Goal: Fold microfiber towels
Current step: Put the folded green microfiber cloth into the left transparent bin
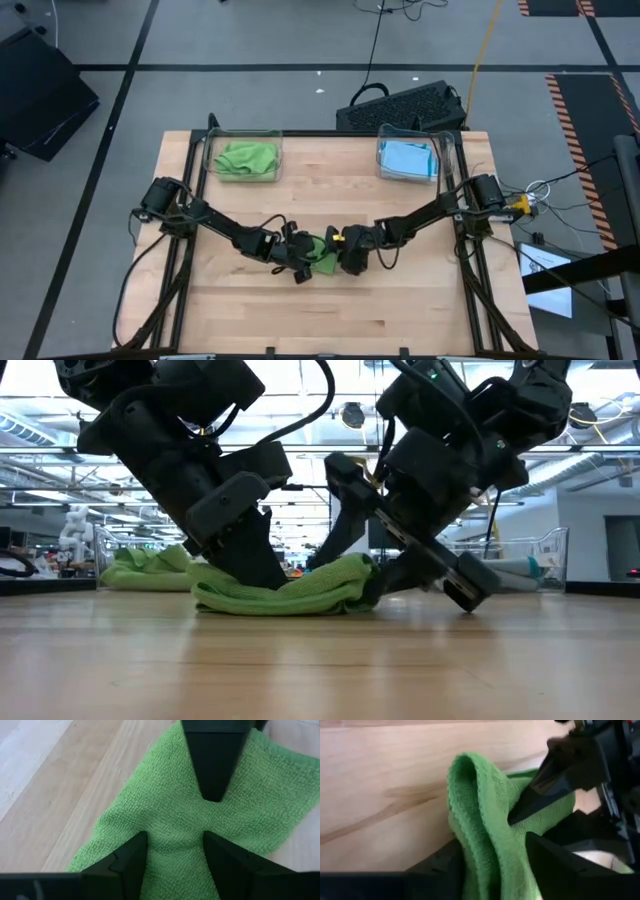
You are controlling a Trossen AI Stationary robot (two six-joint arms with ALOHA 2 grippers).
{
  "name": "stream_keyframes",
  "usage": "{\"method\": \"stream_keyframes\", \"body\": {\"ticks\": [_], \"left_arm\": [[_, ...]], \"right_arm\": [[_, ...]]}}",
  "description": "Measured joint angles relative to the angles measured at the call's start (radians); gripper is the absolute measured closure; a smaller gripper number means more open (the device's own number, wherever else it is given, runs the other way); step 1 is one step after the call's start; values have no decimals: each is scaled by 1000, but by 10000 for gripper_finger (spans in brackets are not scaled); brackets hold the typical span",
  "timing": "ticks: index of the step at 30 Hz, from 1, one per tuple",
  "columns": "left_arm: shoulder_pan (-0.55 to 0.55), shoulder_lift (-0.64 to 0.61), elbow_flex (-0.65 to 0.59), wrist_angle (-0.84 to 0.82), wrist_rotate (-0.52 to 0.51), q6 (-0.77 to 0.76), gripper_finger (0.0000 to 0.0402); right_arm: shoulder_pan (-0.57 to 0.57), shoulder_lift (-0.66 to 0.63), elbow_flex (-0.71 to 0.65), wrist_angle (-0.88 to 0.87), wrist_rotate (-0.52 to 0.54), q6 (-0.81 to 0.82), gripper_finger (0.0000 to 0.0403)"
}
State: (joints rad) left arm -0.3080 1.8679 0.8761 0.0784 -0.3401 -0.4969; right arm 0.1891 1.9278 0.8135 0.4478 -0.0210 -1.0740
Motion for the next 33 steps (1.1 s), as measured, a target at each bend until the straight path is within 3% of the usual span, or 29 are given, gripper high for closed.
{"method": "stream_keyframes", "body": {"ticks": [9, 13, 17, 21, 28, 33], "left_arm": [[0, -13, -1, 4, 3, -1, 202], [-7, -96, -3, -41, -13, -2, 202], [-40, -192, -2, -29, -164, 32, 197], [-97, -206, -1, 41, -295, 131, 162], [-152, -64, -1, 158, -424, 258, 65], [-154, 37, 0, 196, -542, 378, 36]], "right_arm": [[-2, 2, -1, -2, 21, 103, 387], [-16, -5, -1, -2, 17, 228, 381], [-44, -30, -5, -7, 14, 357, 391], [-78, -59, -5, -20, 17, 440, 393], [-173, -93, -5, -14, -107, 590, 391], [-240, -122, -4, -18, -216, 719, 391]]}}
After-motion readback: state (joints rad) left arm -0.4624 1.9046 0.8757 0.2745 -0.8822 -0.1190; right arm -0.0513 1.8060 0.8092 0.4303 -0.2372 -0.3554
